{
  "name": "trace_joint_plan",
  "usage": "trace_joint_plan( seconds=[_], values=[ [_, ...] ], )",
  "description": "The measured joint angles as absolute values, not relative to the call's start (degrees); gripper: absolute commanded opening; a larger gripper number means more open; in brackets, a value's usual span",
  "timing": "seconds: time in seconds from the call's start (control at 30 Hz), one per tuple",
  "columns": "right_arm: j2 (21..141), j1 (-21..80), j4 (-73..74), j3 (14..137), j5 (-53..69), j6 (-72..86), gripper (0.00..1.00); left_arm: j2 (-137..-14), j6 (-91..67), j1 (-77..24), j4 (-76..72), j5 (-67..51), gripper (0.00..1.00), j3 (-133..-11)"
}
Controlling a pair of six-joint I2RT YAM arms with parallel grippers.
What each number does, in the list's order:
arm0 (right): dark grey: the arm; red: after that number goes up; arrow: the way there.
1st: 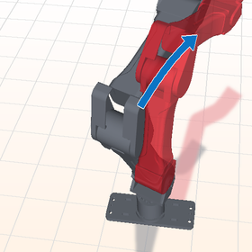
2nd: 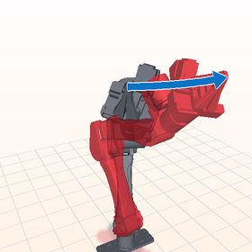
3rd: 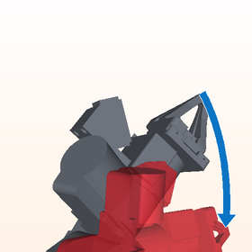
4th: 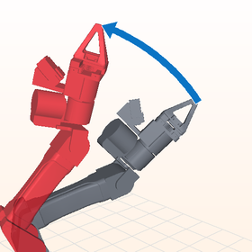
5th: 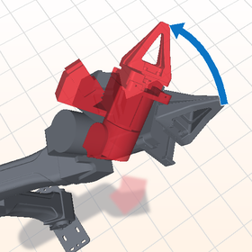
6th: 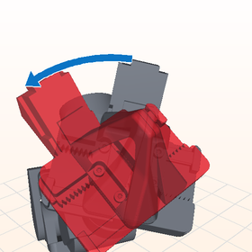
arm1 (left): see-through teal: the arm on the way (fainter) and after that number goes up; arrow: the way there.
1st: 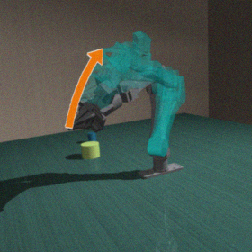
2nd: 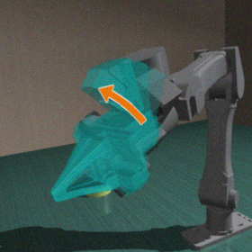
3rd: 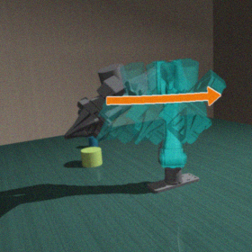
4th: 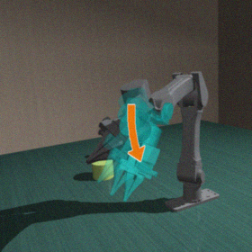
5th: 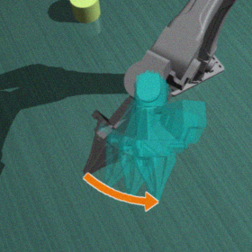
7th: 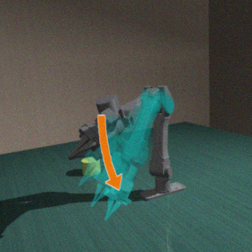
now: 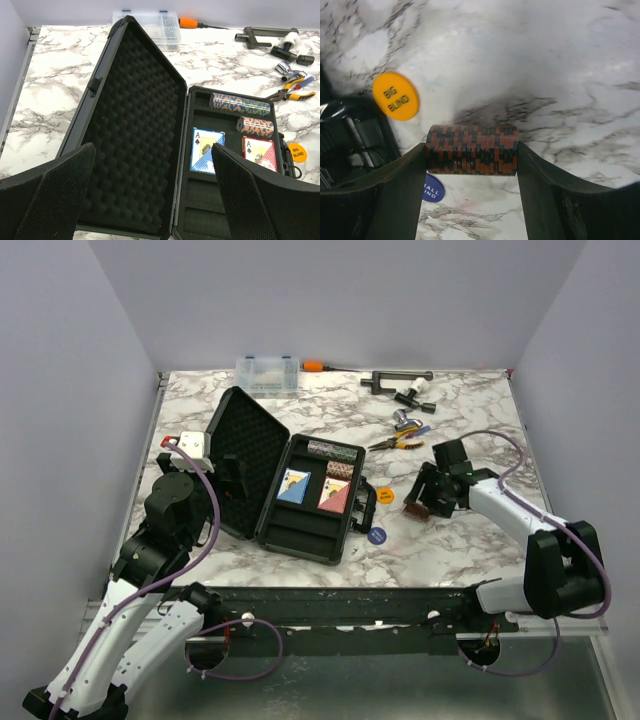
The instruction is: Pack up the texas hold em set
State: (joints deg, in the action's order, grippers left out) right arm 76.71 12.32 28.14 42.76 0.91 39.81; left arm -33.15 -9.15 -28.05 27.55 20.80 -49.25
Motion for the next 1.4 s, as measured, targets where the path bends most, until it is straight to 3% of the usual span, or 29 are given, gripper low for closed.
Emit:
trace_joint_plan(
  seconds=[0.17,0.4,0.9,1.0,1.07,1.2,1.3,1.4],
  values=[
    [82.32,20.01,28.29,47.64,-1.61,35.16,0.15,-33.43,-9.15,-28.03,27.55,20.75,0.98,-49.25],
    [84.86,22.24,29.5,50.11,-5.39,32.71,0.16,-33.74,-9.15,-27.81,27.57,20.64,0.98,-49.25],
    [88.31,26.87,33.39,53.58,-12.38,32.51,0.51,-34.13,-9.13,-27.81,27.57,20.6,0.98,-49.25],
    [88.31,27.03,34.26,53.78,-12.45,32.49,0.54,-34.2,-9.13,-27.81,27.55,20.58,0.98,-49.25],
    [88.31,27.07,34.74,53.89,-12.53,32.47,0.67,-34.2,-9.13,-27.81,27.57,20.58,0.98,-49.25],
    [88.31,27.07,35.35,53.95,-12.56,32.49,0.7,-34.2,-9.13,-27.81,27.57,20.58,0.98,-49.25],
    [88.31,27.22,35.66,54.02,-12.58,32.45,0.88,-34.2,-9.13,-27.81,27.57,20.58,0.98,-49.25],
    [88.31,27.44,36.4,54.04,-12.58,32.51,0.89,-34.2,-9.15,-27.81,27.57,20.56,0.98,-49.25]
  ],
)
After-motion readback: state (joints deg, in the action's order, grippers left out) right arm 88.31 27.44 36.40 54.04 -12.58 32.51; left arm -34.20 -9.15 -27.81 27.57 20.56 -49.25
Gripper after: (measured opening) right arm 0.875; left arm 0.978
